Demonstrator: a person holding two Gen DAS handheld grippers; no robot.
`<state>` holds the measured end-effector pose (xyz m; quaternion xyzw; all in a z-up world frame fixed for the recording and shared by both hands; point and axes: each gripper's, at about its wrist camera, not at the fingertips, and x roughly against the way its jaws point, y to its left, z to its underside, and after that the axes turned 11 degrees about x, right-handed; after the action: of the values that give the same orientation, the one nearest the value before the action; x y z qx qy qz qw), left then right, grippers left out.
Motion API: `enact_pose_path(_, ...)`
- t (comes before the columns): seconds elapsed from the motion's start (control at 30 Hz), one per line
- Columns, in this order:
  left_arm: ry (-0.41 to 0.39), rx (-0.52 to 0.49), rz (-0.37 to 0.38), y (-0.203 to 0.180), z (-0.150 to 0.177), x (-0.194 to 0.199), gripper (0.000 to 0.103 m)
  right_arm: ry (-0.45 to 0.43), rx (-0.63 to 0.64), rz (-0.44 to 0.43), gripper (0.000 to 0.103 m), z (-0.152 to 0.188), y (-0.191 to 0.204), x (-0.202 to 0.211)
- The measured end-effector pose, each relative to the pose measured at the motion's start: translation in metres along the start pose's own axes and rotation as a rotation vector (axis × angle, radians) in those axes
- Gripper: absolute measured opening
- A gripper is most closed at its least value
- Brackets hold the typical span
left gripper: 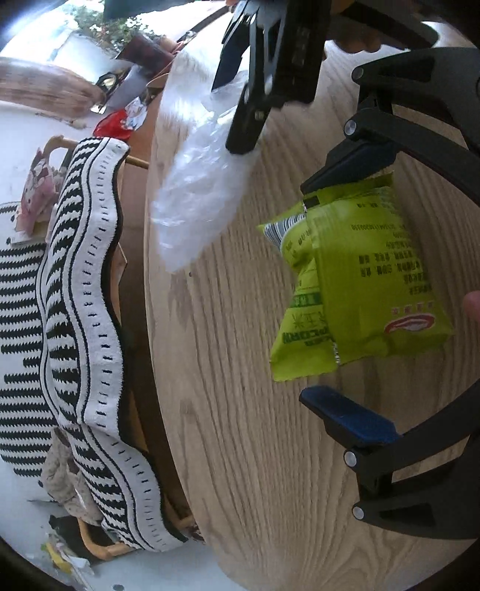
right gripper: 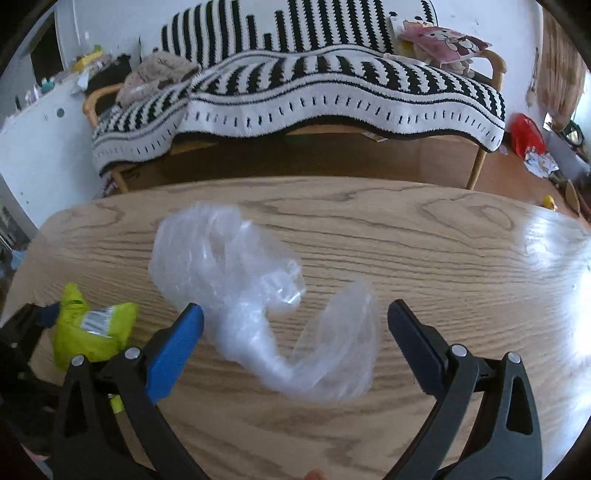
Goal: Collect trash
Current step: 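Grasp green snack bag with left gripper while right gripper grasps clear plastic bag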
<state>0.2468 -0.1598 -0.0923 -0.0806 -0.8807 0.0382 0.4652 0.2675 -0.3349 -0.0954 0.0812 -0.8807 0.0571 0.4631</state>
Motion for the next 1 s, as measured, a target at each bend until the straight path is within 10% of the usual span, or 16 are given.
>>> enact_pose_path(1.0, 0.002, -0.038, -0.024, -0.003, 0.0022, -0.0006, 0.094, 0.037, 0.062, 0.037, 0.098, -0.0017, 0.0101, -0.0086)
